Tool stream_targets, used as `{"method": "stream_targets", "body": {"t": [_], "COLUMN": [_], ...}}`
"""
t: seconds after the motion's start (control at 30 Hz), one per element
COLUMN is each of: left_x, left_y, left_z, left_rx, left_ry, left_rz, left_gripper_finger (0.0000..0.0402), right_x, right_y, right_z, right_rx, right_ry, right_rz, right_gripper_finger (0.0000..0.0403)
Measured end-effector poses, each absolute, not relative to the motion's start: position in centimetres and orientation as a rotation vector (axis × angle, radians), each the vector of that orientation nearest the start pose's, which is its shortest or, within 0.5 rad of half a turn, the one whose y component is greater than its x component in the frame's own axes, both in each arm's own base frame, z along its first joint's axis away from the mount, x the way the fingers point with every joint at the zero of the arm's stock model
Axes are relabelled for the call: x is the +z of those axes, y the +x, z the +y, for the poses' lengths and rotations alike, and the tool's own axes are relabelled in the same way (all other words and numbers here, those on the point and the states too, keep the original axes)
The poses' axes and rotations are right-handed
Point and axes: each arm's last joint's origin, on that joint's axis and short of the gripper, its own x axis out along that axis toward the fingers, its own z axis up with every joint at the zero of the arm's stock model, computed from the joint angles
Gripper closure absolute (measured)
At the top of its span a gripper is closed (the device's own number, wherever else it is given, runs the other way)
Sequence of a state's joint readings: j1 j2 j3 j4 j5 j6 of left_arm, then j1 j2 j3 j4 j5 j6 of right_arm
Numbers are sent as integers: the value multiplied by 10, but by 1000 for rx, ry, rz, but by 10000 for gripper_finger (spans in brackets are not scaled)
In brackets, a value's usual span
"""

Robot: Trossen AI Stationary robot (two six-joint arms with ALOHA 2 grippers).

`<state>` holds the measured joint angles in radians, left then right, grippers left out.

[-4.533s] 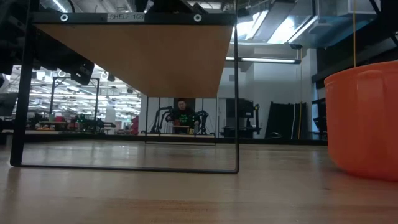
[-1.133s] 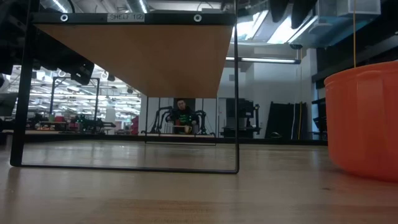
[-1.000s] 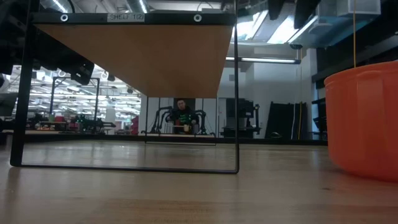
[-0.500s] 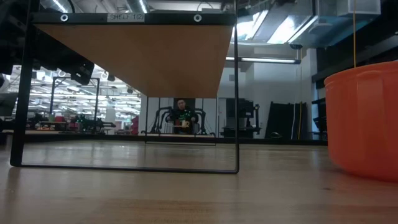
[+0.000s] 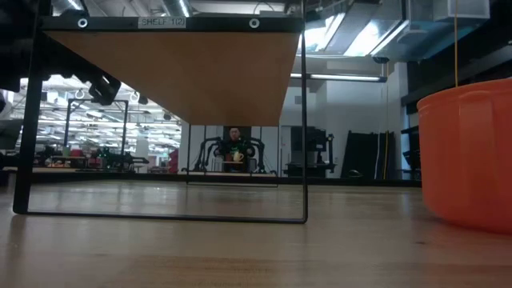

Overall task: Stack small to large cups/mugs on shelf
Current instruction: Put the dark orange mug on the shelf

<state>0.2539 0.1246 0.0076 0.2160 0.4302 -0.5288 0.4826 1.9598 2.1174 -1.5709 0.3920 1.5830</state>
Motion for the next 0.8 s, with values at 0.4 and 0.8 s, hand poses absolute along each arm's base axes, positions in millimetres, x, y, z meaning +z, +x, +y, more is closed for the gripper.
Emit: {"method": "stream_targets", "body": {"t": [0.4, 0.8], "left_x": [230, 281], "left_y": [91, 56], "left_z": [11, 1], "left_rx": [-283, -167], "left_ry": [-730, -724], "left_rz": [-215, 207], "left_gripper_finger": [351, 351], "right_x": [353, 410], "right_y": [332, 296], "right_z": [158, 139], "right_rx": [-839, -913], "right_ry": [670, 522], "right_rz": [957, 407], "right_gripper_finger": [193, 197]}}
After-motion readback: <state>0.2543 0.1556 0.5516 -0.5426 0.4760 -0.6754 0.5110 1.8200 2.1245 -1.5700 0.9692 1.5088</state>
